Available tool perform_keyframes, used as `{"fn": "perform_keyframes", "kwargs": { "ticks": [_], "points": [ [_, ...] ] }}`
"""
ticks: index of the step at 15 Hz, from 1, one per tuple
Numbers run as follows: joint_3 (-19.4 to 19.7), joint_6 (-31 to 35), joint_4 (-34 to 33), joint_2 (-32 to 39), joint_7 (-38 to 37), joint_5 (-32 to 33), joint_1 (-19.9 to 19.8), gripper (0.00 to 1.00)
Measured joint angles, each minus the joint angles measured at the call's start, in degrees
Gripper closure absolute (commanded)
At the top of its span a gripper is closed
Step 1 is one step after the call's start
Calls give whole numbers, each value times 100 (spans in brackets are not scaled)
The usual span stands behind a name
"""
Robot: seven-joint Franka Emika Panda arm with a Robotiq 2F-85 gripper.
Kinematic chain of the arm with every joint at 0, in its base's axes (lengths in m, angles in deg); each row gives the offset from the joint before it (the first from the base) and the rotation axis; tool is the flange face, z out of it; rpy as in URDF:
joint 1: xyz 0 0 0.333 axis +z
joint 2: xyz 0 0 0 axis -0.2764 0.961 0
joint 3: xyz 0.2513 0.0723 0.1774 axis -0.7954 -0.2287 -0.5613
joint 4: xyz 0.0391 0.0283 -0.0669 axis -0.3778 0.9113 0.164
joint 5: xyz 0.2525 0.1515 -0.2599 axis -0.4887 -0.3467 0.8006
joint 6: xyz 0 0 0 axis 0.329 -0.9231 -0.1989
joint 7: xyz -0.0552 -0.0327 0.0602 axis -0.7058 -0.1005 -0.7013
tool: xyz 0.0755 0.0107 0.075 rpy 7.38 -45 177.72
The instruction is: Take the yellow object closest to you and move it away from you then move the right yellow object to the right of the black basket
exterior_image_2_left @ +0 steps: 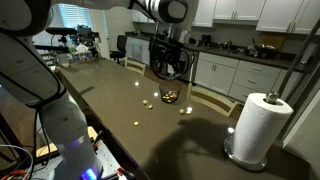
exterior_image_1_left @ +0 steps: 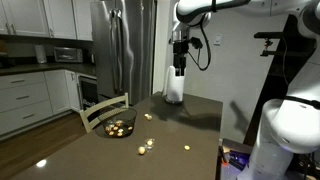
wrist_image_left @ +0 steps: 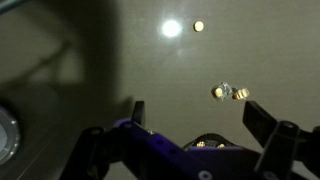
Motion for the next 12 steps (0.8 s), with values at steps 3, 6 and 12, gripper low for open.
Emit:
{"fn": "perform_keyframes", "kwargs": {
  "ticks": [3,6,12],
  "points": [
    [0,0,0,0,0,0,0,0],
    [-13,0,0,0,0,0,-11,0],
    [-168,236,456,35,0,0,-45,0]
  ]
}}
